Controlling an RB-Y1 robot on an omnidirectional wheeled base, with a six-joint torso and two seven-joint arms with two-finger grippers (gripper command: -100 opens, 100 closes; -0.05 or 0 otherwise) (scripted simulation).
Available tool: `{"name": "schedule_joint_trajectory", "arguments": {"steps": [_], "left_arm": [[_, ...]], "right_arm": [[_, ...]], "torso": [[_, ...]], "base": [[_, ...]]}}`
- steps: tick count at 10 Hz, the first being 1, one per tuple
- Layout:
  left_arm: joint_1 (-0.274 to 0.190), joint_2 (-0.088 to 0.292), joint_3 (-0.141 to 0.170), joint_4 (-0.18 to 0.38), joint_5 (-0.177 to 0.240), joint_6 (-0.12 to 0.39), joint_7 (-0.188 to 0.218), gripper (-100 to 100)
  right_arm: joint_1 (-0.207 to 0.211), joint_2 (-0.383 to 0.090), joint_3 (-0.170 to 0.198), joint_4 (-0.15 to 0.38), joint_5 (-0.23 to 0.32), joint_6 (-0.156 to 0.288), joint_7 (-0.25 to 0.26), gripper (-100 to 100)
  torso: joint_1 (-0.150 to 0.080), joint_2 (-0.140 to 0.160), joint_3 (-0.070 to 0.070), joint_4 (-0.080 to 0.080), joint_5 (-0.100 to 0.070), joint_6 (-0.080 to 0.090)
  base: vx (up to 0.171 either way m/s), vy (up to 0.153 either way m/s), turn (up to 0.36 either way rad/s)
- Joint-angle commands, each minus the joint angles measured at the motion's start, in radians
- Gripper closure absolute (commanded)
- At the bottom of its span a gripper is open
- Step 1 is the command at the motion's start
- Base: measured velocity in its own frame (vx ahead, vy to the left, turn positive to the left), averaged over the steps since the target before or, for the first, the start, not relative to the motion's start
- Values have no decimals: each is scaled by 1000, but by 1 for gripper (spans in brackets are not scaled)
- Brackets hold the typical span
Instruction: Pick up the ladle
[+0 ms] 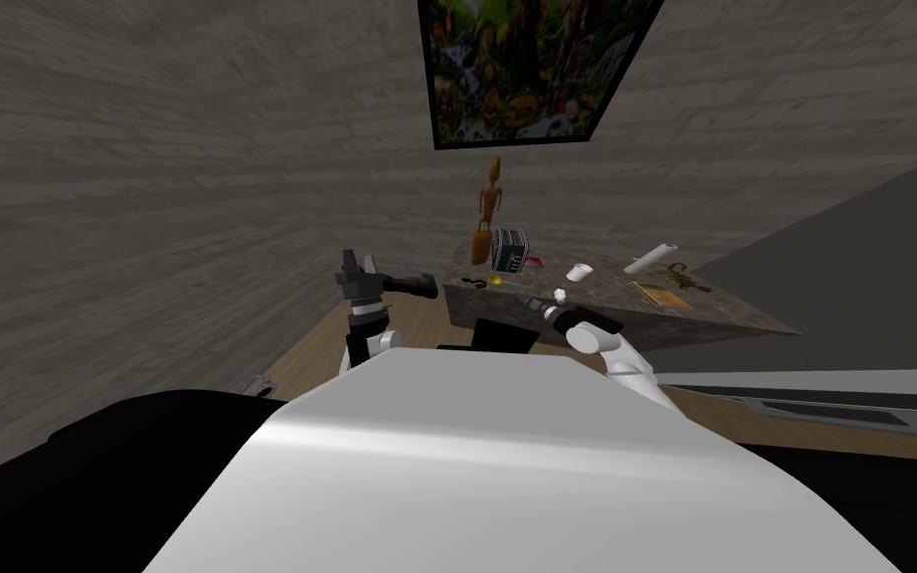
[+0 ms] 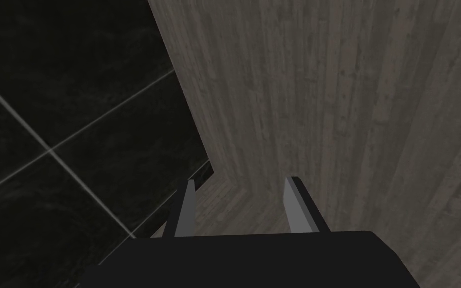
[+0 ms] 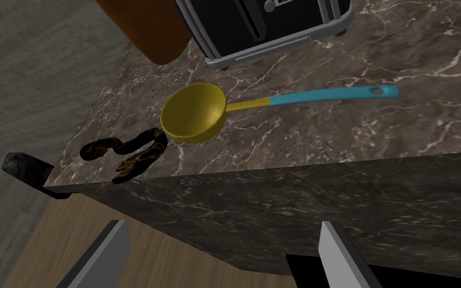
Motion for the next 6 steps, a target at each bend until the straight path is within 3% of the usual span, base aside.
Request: {"name": "schedule_joint_trajectory", "arguments": {"steps": [1,3,6], "left_arm": [[0,0,0,0,0,0,0,0],[0,0,0,0,0,0,0,0],[0,0,0,0,0,0,0,0]], "right_arm": [[5,-7,-4,2,-10,6,-14,-100],[20,-29,-23,7,-37,38,-74,-100],[20,-29,-23,7,-37,38,-74,-100]], "torso": [[0,0,0,0,0,0],[0,0,0,0,0,0],[-1,1,1,0,0,0]], "base": [[8,11,93],[28,12,42],[4,-1,27]]}}
